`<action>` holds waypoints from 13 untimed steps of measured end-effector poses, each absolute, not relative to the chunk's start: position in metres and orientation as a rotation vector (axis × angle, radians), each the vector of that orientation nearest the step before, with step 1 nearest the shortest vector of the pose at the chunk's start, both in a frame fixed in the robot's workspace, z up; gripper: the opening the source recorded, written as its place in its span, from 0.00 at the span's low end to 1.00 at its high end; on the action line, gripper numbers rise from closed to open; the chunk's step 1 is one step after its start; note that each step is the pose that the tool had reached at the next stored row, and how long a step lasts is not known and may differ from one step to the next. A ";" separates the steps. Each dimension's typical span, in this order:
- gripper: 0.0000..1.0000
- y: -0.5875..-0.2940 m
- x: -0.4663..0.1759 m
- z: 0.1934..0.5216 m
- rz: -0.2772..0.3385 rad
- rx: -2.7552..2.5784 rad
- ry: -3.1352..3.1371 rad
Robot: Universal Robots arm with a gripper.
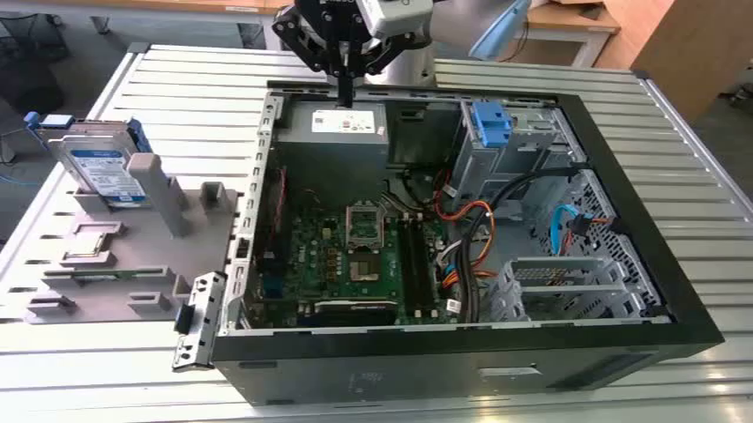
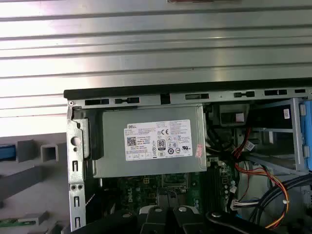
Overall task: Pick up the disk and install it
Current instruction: 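Reach for the disk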
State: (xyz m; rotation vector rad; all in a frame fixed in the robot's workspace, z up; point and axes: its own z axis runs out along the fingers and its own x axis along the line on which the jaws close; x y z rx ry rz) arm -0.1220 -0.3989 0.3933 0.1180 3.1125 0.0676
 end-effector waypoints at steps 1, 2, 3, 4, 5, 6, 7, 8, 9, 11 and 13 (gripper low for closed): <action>0.11 -0.399 -0.122 0.393 0.068 0.118 3.112; 0.11 -0.399 -0.122 0.393 0.068 0.118 3.113; 0.11 -0.399 -0.122 0.393 0.068 0.118 3.113; 0.11 -0.399 -0.122 0.393 0.068 0.118 3.113; 0.11 -0.399 -0.122 0.393 0.068 0.118 3.112; 0.11 -0.399 -0.122 0.393 0.068 0.118 3.112; 0.11 -0.399 -0.122 0.393 0.068 0.118 3.113; 0.11 -0.399 -0.122 0.393 0.068 0.118 3.113; 0.11 -0.399 -0.122 0.393 0.068 0.118 3.112; 0.11 -0.399 -0.122 0.393 0.068 0.118 3.113; 0.11 -0.399 -0.123 0.393 0.068 0.118 3.112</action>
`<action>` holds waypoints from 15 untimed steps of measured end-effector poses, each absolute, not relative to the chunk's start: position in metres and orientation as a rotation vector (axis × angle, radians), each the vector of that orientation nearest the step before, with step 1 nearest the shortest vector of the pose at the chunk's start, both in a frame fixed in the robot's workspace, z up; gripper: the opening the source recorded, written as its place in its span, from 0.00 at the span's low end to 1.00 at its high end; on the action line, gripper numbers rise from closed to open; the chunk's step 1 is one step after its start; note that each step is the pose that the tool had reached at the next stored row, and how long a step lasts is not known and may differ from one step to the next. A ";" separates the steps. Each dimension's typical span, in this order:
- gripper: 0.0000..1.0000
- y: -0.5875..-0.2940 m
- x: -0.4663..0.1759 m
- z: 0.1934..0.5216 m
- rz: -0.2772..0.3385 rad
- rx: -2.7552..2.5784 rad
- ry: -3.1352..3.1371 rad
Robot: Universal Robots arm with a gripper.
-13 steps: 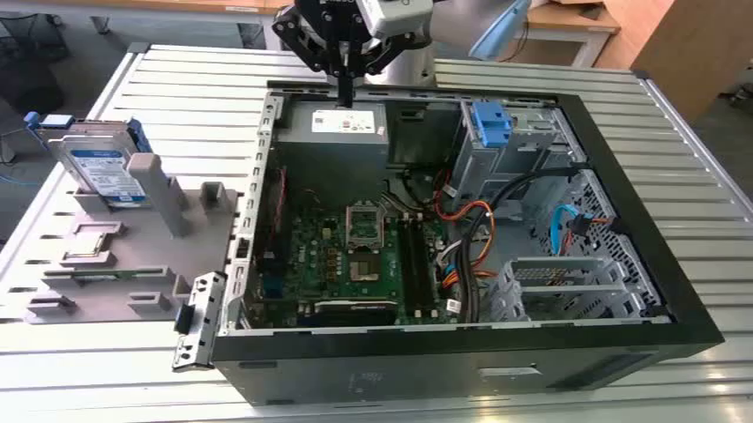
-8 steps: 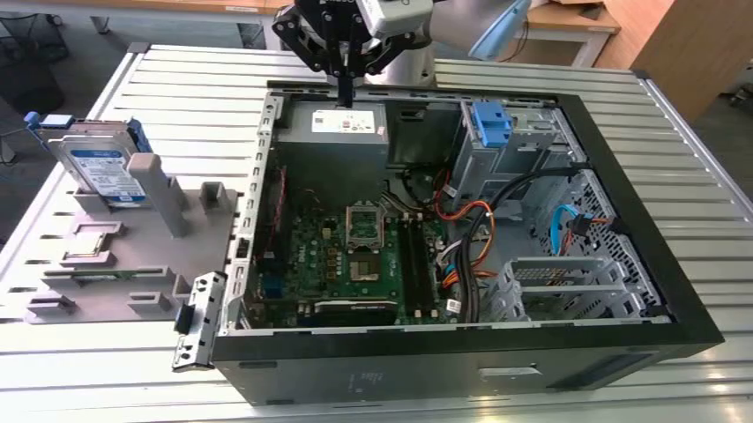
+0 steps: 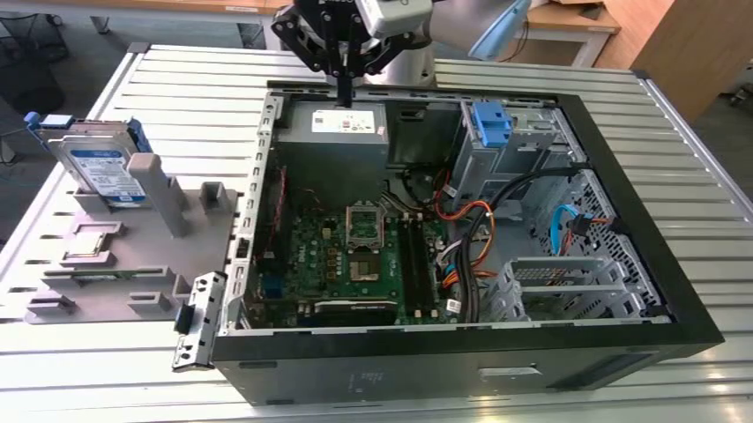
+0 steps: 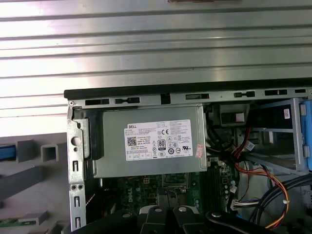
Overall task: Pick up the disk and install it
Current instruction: 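Reach for the disk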
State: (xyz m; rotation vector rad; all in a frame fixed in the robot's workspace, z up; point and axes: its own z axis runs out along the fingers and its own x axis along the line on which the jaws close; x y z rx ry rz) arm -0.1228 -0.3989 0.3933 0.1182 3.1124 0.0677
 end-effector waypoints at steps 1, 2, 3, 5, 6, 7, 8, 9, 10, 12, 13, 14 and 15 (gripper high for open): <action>0.11 -0.399 -0.124 0.393 0.068 0.118 3.112; 0.11 -0.399 -0.125 0.393 0.068 0.118 3.112; 0.11 -0.399 -0.126 0.393 0.068 0.118 3.112; 0.11 -0.399 -0.128 0.393 0.068 0.118 3.112; 0.11 -0.399 -0.129 0.393 0.068 0.118 3.112; 0.11 -0.399 -0.131 0.393 0.068 0.118 3.112; 0.11 -0.399 -0.131 0.393 0.068 0.118 3.112; 0.11 -0.399 -0.132 0.393 0.068 0.118 3.112; 0.11 -0.399 -0.133 0.393 0.068 0.118 3.112; 0.11 -0.399 -0.134 0.393 0.068 0.118 3.112; 0.11 -0.399 -0.134 0.393 0.068 0.118 3.112; 0.11 -0.399 -0.135 0.393 0.068 0.118 3.113; 0.11 -0.399 -0.135 0.393 0.068 0.118 3.113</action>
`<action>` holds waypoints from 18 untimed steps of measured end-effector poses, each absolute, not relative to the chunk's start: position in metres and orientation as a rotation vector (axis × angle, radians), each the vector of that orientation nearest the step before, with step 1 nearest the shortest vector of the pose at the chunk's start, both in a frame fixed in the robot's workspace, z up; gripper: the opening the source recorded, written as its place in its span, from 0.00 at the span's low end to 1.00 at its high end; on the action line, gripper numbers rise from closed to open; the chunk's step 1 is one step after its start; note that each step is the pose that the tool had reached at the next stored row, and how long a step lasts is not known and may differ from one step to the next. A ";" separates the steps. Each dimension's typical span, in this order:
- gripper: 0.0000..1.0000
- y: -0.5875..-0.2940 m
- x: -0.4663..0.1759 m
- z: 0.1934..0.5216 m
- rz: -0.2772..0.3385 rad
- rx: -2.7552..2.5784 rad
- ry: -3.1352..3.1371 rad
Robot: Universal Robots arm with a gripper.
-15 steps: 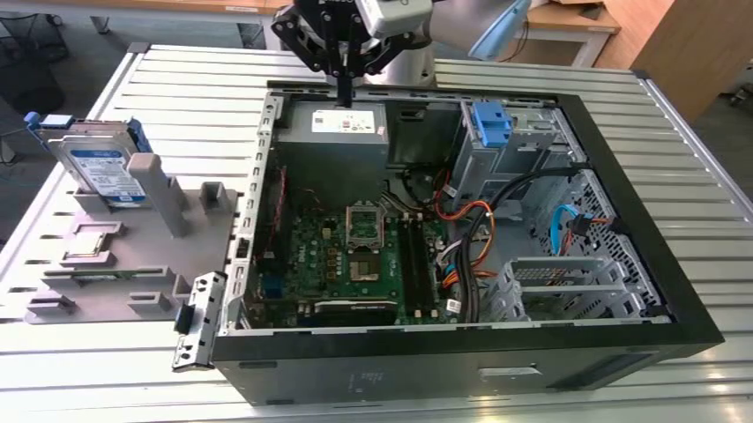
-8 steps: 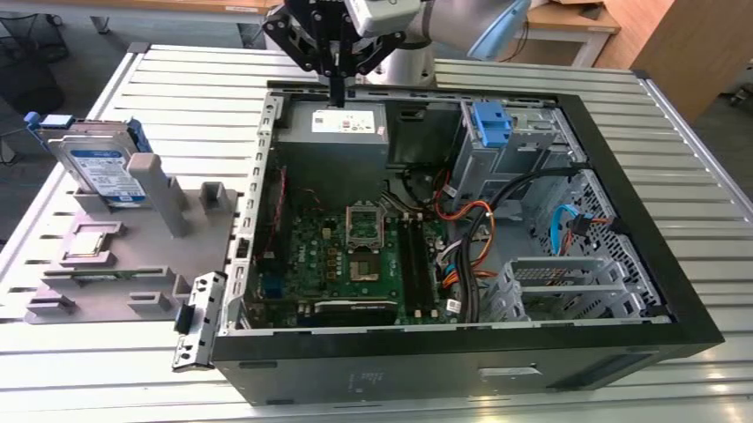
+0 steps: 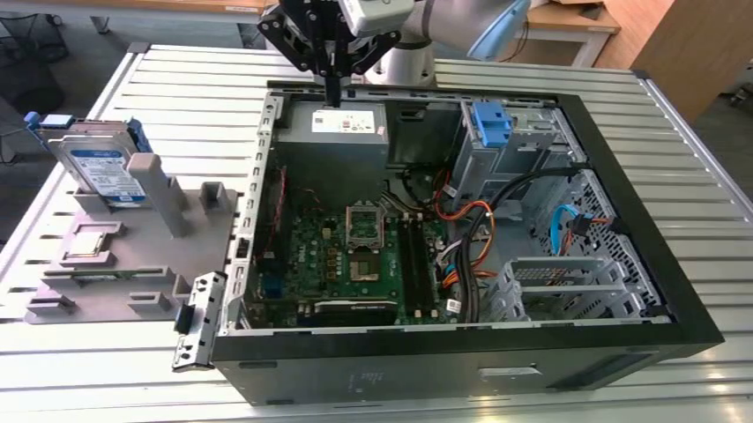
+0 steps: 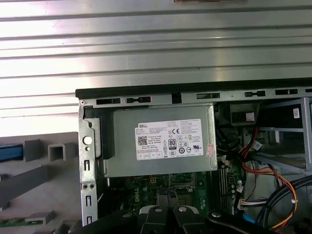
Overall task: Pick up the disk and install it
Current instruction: 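Reach for the disk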
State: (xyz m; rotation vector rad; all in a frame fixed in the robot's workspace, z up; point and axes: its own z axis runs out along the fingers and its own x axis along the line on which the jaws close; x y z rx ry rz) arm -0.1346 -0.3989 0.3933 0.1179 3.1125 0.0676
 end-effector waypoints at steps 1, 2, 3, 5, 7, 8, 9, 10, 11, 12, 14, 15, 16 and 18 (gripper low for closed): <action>0.11 -0.399 -0.135 0.393 0.068 0.118 3.113; 0.11 -0.399 -0.135 0.393 0.068 0.118 3.112; 0.11 -0.399 -0.135 0.393 0.068 0.118 3.112; 0.11 -0.399 -0.136 0.393 0.068 0.118 3.113; 0.11 -0.399 -0.136 0.393 0.068 0.118 3.113; 0.11 -0.399 -0.136 0.393 0.068 0.118 3.113; 0.11 -0.399 -0.136 0.393 0.068 0.118 3.113; 0.11 -0.399 -0.137 0.393 0.068 0.118 3.112; 0.11 -0.399 -0.137 0.393 0.068 0.118 3.112; 0.11 -0.399 -0.137 0.393 0.068 0.118 3.112; 0.11 -0.399 -0.138 0.393 0.068 0.118 3.112; 0.11 -0.399 -0.138 0.393 0.068 0.118 3.113; 0.11 -0.399 -0.138 0.393 0.068 0.118 3.113; 0.11 -0.399 -0.138 0.393 0.068 0.118 3.112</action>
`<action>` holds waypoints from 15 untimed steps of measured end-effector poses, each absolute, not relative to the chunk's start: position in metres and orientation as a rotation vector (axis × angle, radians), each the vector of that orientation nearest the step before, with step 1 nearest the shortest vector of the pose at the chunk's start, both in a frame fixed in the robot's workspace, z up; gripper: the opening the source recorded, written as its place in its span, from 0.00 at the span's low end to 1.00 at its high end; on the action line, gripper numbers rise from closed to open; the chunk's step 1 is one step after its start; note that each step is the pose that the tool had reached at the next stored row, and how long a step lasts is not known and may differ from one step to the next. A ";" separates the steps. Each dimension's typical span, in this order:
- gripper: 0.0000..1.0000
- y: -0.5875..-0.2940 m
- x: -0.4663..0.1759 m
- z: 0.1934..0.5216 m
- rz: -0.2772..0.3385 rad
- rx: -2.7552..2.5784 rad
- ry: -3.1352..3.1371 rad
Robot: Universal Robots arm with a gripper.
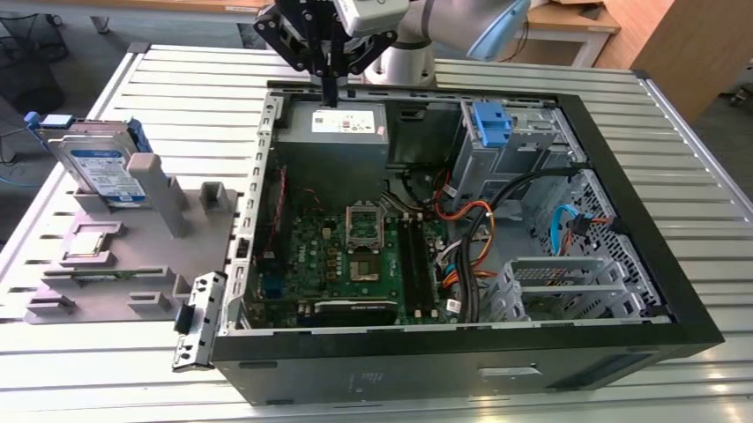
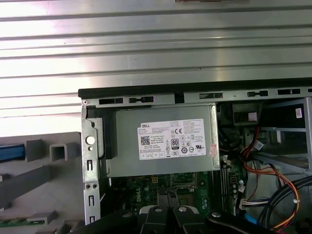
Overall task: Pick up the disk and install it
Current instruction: 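Reach for the disk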
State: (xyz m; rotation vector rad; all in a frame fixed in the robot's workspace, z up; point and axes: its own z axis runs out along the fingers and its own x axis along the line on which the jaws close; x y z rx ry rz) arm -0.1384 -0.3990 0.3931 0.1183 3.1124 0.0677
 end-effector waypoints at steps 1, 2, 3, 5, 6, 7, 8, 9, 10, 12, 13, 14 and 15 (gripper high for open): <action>0.11 -0.399 -0.139 0.393 0.068 0.118 3.112; 0.11 -0.399 -0.140 0.393 0.068 0.118 3.112; 0.11 -0.399 -0.140 0.393 0.068 0.118 3.113; 0.11 -0.399 -0.141 0.393 0.068 0.118 3.112; 0.11 -0.399 -0.142 0.393 0.068 0.118 3.112; 0.11 -0.399 -0.142 0.393 0.068 0.118 3.113; 0.11 -0.399 -0.142 0.393 0.068 0.118 3.112; 0.11 -0.399 -0.142 0.393 0.068 0.118 3.113; 0.11 -0.399 -0.142 0.393 0.068 0.118 3.112; 0.11 -0.399 -0.143 0.393 0.068 0.118 3.113; 0.11 -0.399 -0.144 0.393 0.068 0.118 3.112; 0.11 -0.399 -0.145 0.393 0.068 0.118 3.112; 0.11 -0.399 -0.146 0.393 0.068 0.118 3.113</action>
